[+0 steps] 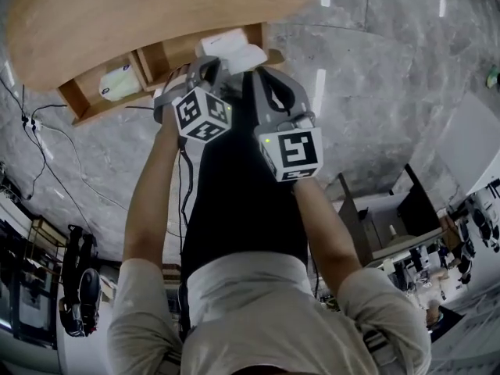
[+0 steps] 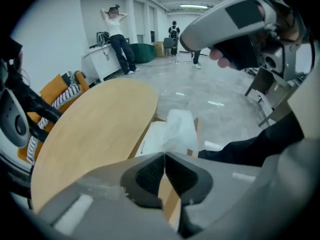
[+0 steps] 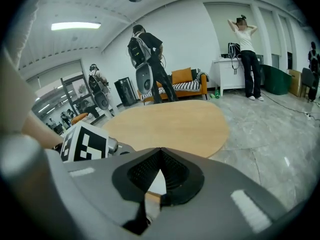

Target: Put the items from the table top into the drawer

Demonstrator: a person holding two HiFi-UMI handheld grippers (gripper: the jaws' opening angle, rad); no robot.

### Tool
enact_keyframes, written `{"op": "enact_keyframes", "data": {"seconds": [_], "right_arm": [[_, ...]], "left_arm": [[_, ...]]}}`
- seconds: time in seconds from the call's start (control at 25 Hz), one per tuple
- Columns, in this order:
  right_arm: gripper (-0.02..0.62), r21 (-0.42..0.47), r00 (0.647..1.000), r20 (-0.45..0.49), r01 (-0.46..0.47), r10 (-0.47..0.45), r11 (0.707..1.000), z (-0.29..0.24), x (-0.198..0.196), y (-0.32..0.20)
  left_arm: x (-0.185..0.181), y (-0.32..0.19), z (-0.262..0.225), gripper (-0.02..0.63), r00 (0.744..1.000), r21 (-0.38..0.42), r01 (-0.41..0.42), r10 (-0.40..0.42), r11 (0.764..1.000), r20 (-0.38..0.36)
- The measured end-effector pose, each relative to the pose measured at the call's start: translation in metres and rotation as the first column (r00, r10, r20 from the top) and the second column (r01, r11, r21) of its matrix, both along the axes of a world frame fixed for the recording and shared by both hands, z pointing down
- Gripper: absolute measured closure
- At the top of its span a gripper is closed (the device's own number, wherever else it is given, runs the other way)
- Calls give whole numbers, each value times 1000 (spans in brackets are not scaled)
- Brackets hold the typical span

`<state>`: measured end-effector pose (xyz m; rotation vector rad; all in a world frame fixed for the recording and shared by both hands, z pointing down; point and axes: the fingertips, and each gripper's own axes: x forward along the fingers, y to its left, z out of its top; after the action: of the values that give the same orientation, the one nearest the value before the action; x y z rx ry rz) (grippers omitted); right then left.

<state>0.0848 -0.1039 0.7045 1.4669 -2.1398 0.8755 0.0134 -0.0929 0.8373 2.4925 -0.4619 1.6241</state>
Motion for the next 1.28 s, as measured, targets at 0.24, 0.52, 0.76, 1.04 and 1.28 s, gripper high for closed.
{"op": "enact_keyframes", "data": {"seconds": [0.24,0.52,0.76,1.04,1.28], "right_arm": [[589,-44,998,0,-69,69,997,10,28,11],[589,-63,995,7,-103,104,993,16,43,9],[589,-86,997,14,-80,82,993,20,40,9],[589,-99,1000,16,-25,27,995,18,26,9],[589,-87,999,12,48,-47,995,10,12,11]], "left_arm": [[18,-5,22,578,993,-5,-119,119,993,16],[32,-1,46,578,978,-32,-207,208,978,35],[38,3,70,578,973,-59,-222,225,973,54],[35,17,93,577,976,-81,-194,201,978,84],[28,5,77,474,996,-63,-63,67,996,63]]}}
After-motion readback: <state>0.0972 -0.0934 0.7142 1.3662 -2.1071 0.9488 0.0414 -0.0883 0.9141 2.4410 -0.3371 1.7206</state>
